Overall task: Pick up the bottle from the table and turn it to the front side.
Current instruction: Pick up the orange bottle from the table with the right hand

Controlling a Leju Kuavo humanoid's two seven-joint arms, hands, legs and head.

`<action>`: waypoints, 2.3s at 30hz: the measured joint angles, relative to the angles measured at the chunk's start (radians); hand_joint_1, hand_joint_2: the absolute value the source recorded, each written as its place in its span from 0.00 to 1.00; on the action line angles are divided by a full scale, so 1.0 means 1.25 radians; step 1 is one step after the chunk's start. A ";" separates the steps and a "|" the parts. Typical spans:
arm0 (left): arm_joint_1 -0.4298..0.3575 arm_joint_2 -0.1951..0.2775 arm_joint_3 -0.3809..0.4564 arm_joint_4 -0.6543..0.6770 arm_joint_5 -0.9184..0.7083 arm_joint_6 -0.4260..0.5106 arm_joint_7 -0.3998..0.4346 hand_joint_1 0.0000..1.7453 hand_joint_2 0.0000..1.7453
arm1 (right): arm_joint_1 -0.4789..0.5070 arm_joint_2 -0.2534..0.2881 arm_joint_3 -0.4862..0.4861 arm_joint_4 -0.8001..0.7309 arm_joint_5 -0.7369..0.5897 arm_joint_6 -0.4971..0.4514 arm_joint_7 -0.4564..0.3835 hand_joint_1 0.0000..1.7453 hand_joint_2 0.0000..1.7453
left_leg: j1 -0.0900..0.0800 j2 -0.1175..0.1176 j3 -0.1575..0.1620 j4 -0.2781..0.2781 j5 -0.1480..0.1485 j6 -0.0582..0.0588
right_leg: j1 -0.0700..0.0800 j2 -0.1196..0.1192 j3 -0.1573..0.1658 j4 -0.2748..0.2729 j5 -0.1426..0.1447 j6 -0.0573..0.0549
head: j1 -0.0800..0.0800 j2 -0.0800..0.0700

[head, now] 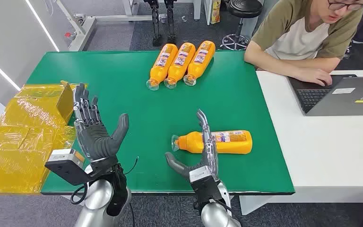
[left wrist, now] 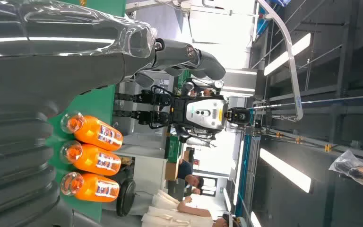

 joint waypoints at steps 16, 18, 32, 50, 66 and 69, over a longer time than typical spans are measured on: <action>0.000 0.006 0.014 -0.004 -0.006 -0.033 -0.017 0.00 1.00 | -0.166 -0.116 0.005 0.096 0.213 0.251 0.160 0.00 1.00 | 0.000 -0.001 0.000 0.001 0.001 0.001 | 0.000 0.000 0.000 0.000 0.002 0.001 | 0.000 0.000; -0.003 0.008 0.015 -0.004 -0.006 -0.055 -0.018 0.00 1.00 | -0.226 -0.171 0.008 0.117 0.259 0.360 0.182 0.00 1.00 | -0.001 -0.002 -0.001 0.002 0.002 0.002 | 0.000 -0.002 0.000 0.000 0.002 0.001 | 0.000 0.000; -0.034 0.010 0.015 -0.003 -0.012 -0.139 0.017 0.00 1.00 | -0.449 -0.362 0.085 0.169 0.318 0.692 0.272 0.00 1.00 | -0.001 -0.002 -0.002 0.002 0.002 0.003 | -0.001 -0.001 -0.001 0.000 0.003 0.002 | -0.001 0.000; -0.051 0.002 -0.002 -0.003 -0.008 -0.155 0.035 0.00 1.00 | -0.615 -0.445 0.243 0.198 0.200 0.877 0.287 0.00 1.00 | -0.001 -0.002 -0.002 0.002 0.003 0.003 | -0.001 -0.002 -0.001 0.000 0.003 0.002 | 0.000 0.000; -0.056 0.000 -0.027 -0.003 0.000 -0.163 0.053 0.00 1.00 | -0.525 -0.492 0.325 0.306 0.240 0.695 0.290 0.00 1.00 | 0.000 -0.006 -0.003 0.002 0.002 0.003 | 0.000 -0.004 -0.001 -0.001 0.002 0.002 | 0.000 0.000; -0.058 -0.001 -0.034 -0.003 0.001 -0.170 0.061 0.00 1.00 | -0.477 -0.497 0.322 0.326 0.247 0.672 0.301 0.00 1.00 | -0.001 -0.005 -0.003 0.002 0.002 0.004 | 0.000 -0.004 -0.001 -0.001 0.002 0.002 | 0.000 0.000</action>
